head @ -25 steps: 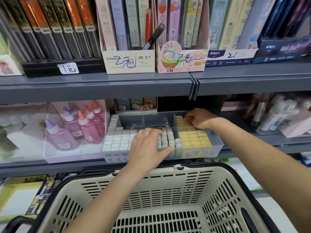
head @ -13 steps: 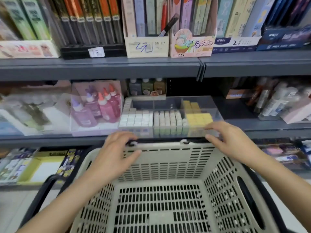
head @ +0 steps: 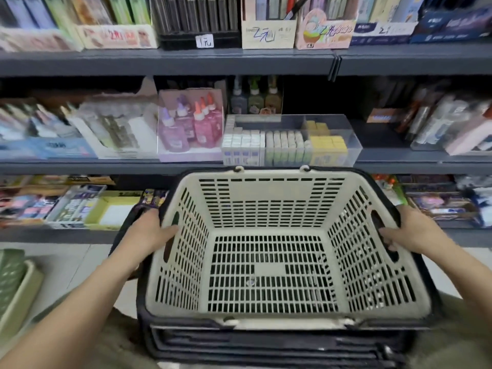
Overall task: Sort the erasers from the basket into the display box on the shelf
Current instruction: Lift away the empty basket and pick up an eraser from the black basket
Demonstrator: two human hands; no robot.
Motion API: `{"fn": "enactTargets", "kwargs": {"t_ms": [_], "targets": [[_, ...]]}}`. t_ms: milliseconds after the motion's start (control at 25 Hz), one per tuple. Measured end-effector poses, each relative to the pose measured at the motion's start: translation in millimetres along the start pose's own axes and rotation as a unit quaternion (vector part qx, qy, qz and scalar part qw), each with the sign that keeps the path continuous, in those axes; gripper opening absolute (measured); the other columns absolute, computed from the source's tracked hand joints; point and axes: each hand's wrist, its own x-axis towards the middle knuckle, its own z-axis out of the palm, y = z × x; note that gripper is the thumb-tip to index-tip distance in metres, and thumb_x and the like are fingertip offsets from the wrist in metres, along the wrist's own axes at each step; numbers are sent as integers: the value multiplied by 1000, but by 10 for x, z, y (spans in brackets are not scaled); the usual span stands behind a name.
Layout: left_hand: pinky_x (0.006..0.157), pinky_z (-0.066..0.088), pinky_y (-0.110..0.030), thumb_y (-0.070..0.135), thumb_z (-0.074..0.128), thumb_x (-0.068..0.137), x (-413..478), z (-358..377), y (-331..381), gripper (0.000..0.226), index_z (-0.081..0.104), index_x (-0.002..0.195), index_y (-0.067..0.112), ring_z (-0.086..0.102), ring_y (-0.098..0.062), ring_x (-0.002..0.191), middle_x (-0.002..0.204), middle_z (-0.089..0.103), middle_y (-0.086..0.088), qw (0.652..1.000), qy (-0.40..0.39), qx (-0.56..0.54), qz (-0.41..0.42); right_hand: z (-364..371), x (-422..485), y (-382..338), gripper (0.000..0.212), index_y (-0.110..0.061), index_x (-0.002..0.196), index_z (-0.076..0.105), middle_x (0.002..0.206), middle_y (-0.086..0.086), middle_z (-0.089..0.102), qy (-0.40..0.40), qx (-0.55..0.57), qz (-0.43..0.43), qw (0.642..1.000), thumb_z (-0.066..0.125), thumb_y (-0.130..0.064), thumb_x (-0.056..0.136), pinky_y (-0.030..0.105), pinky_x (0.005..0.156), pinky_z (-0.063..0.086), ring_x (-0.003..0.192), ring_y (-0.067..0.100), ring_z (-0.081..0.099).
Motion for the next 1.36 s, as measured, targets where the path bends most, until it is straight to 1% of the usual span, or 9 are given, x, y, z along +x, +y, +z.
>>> {"fn": "enactTargets", "kwargs": {"t_ms": [160,320,440,640,840,920,1080,1200,1360], "targets": [[67,44,-33,16,62,85,-71,-81,-18,30,55,110,3,57,-24,74,95,64,-14,993,32,-109,23,-47,-64,-32,15,-9,90,54,55,6,64,18,165,-11,986,61,0,80,22,41,43,37,16,57],[45,49,-27,7,64,82,-191,-491,164,34,53,115,5,60,-17,59,81,67,-13,949,45,-310,20,-317,-136,-80,7,-7,85,59,47,4,57,36,315,19,948,64,-9,82,22,37,41,34,16,48],[44,52,-29,2,64,81,-349,-737,237,25,55,104,7,63,-22,63,79,67,-18,923,-7,-383,40,-574,-217,-68,15,-4,72,61,47,6,52,18,379,-19,925,66,-13,82,26,42,38,35,17,42],[33,41,-22,2,54,87,-582,-960,393,5,56,86,-2,45,-20,34,48,53,-12,899,-5,-433,69,-977,-371,-15,31,-4,58,52,40,5,46,12,426,-54,903,56,-13,88,20,34,35,30,17,37],[30,32,-15,8,51,91,-736,-1163,791,22,51,70,0,38,-14,27,39,45,-5,867,-38,-490,85,-1400,-630,118,18,1,70,56,42,9,51,56,384,-59,920,55,-9,85,21,37,40,33,18,45],[29,32,-16,6,50,90,-751,-1284,989,21,51,69,2,39,-13,26,39,46,-5,852,-46,-511,104,-1580,-751,214,14,1,69,56,36,4,50,91,389,-67,914,54,-3,81,14,34,37,30,15,44],[30,36,-15,0,53,86,-792,-1208,1419,12,57,75,-3,45,-11,30,43,54,-6,865,-36,-480,143,-1873,-946,509,12,2,78,60,35,2,50,129,386,-52,912,62,-10,79,14,36,36,32,16,45],[31,36,-15,2,53,87,-850,-871,1716,9,59,82,-2,45,-11,30,54,56,-10,866,-70,-474,145,-1913,-967,871,18,2,72,60,40,6,56,141,398,12,906,58,-8,87,20,40,45,30,16,50],[33,41,-18,6,55,88,-963,-516,2435,13,61,79,-1,50,-10,36,65,63,-10,864,-122,-458,166,-2018,-1080,1643,21,3,87,60,46,8,63,176,444,96,873,47,-12,95,21,37,48,38,15,59]]}}
